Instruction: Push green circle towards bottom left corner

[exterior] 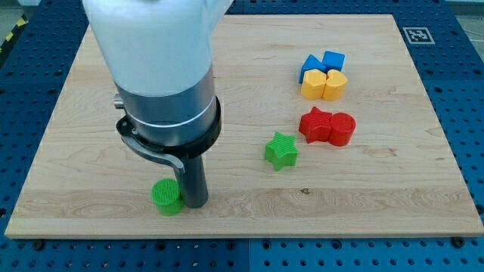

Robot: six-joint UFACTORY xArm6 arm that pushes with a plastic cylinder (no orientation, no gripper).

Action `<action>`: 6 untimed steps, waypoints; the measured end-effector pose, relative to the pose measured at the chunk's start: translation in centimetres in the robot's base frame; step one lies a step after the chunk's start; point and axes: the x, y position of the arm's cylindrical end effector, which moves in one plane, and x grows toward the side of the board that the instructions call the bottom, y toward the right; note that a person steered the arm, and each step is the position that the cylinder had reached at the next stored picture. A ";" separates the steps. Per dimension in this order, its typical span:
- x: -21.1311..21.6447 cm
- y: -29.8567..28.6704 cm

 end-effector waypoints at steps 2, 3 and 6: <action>1.2 -2.3; 1.0 -5.9; -1.9 -7.4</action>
